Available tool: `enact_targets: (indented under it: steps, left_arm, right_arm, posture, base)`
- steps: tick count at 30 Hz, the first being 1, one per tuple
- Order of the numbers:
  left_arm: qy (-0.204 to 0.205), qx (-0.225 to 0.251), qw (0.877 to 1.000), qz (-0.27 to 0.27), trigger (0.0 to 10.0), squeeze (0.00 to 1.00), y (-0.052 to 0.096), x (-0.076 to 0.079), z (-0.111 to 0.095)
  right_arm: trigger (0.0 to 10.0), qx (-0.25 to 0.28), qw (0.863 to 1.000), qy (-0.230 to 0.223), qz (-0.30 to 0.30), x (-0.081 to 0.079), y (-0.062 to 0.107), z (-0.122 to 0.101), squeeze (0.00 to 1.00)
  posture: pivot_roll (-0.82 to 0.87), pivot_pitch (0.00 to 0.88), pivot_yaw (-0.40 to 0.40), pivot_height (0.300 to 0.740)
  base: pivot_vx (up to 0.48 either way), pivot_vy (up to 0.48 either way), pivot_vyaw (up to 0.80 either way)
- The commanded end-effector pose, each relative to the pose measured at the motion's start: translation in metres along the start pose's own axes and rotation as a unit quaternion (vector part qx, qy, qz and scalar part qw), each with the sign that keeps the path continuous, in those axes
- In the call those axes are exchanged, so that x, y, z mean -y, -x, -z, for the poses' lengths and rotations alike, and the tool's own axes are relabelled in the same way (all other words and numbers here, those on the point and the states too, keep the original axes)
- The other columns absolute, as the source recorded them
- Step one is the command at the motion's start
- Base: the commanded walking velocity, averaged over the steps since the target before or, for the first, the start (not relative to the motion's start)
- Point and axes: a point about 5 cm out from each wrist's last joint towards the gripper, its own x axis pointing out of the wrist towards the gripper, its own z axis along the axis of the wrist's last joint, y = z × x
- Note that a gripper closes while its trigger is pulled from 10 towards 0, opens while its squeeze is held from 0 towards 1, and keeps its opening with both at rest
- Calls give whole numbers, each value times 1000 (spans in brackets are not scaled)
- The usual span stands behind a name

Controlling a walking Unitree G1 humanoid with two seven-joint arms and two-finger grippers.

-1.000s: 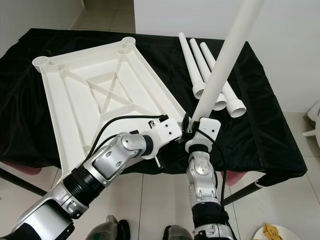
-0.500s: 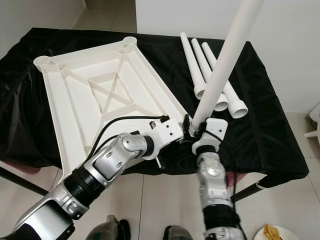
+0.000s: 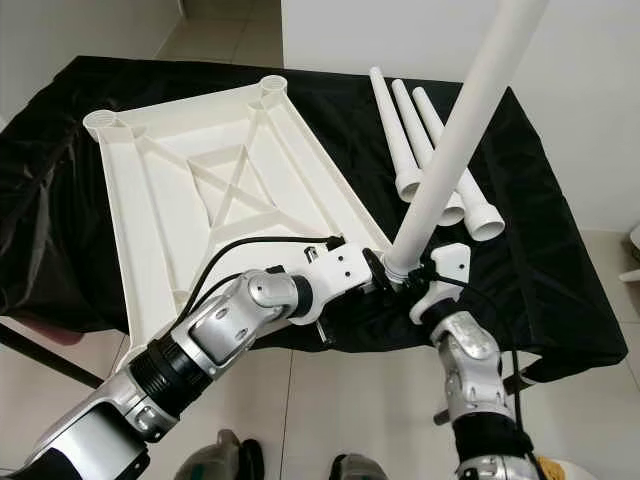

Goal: Building children table

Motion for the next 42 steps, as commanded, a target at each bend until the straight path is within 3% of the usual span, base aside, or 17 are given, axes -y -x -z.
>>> enact_targets:
  steps: [1, 9, 20, 21, 22, 23, 38, 39, 42]
  left_arm:
    - [-16, 5, 998, 57, 10000, 0, -3, 13, -3]
    - [-18, 4, 998, 59, 10000, 0, -2, 14, -3]
    - [-17, 3, 998, 60, 10000, 0, -1, 14, -2]
    - [-17, 2, 998, 60, 10000, 0, -1, 14, -2]
    - [-18, 2, 998, 60, 10000, 0, -1, 14, -2]
    - [-18, 2, 998, 60, 10000, 0, -1, 14, -2]
    - [-18, 1, 998, 58, 10000, 0, -1, 12, -2]
    - [-18, 2, 998, 57, 10000, 0, -1, 12, -2]
    - [-18, 2, 998, 56, 10000, 0, -1, 11, -2]
  right_arm:
    - [10000, -39, 999, -9, -16, -2, 8, 16, 0]
    - [10000, -46, 999, -5, -25, 16, 17, 19, 0]
    - [10000, -44, 998, -1, -38, 20, 26, 26, 0]
    - [8745, -43, 998, -2, -39, 20, 26, 26, 0]
    - [2510, -41, 998, -3, -40, 20, 26, 26, 0]
    - [0, -38, 998, -3, -42, 19, 27, 26, 0]
    - [0, -52, 998, -8, -16, 18, 29, 34, 0]
    - [10000, -55, 998, -15, -7, 16, 28, 35, 0]
    - [10000, -57, 998, -20, 0, 15, 26, 36, 0]
  posture:
    - [-70, 47, 45, 740]
    - [-64, 49, 48, 740]
    - [-63, 52, 55, 740]
    - [-63, 52, 55, 740]
    - [-64, 53, 58, 740]
    - [-64, 53, 57, 740]
    - [-62, 56, 51, 740]
    - [-61, 58, 48, 740]
    - [-61, 58, 47, 740]
  base:
    - [0, 0, 0]
    - [0, 0, 0]
    - [0, 0, 0]
    - [0, 0, 0]
    - [0, 0, 0]
    - [0, 0, 0]
    - [0, 0, 0]
    - [0, 0, 0]
    - [0, 0, 0]
